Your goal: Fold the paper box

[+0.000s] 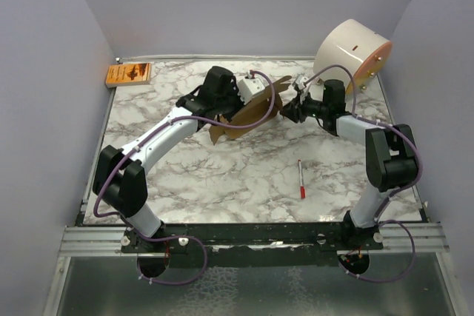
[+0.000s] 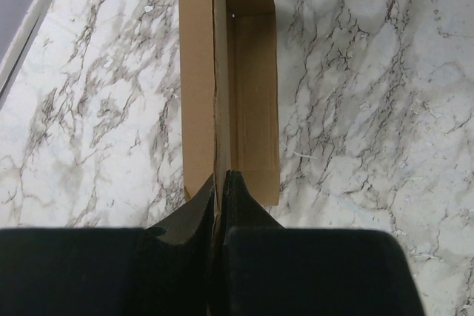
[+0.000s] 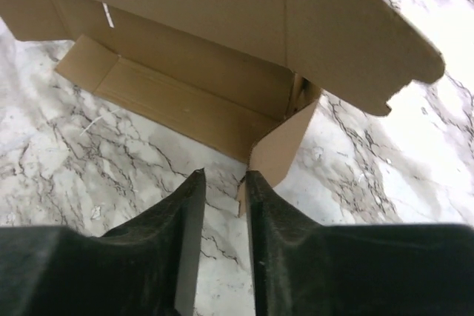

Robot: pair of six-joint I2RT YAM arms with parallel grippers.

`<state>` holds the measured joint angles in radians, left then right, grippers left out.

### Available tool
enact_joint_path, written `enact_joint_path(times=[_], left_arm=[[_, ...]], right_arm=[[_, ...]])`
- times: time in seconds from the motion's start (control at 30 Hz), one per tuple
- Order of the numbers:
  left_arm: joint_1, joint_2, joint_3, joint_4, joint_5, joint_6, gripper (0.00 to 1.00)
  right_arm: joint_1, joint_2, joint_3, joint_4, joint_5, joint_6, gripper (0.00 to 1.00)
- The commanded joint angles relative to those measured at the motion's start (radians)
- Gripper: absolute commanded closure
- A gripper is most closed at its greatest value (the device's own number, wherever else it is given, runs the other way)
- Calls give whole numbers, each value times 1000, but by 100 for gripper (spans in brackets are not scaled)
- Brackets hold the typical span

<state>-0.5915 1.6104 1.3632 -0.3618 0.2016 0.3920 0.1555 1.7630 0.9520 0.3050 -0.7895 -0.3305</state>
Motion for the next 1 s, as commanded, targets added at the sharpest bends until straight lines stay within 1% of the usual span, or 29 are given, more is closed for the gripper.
enact_joint_path(times=[0.0,0.17,0.3,0.4,0.63,0.8,0.97], left_arm=[[-8,-3,-4,-12,45,15,100],[-13,-2,-4,-16,51,20,100],[-16,-4,-4,-18,49,21,100],[-19,-4,-4,-17,48,21,100],[-28,-11,-3,-24,44,25,100],[-34,-24,-4,-27,42,35,100],[-38,-32,-5,-27,42,38,100]], right_arm=[[-31,39,69,-122,-141,-65,67],[-67,98,156,-223,-247,-101,61],[-90,134,246,-396,-342,-233,56],[-107,129,283,-506,-373,-335,52],[-170,84,322,-650,-403,-482,50],[-227,37,350,-689,-455,-524,50],[-235,10,371,-655,-461,-495,52]])
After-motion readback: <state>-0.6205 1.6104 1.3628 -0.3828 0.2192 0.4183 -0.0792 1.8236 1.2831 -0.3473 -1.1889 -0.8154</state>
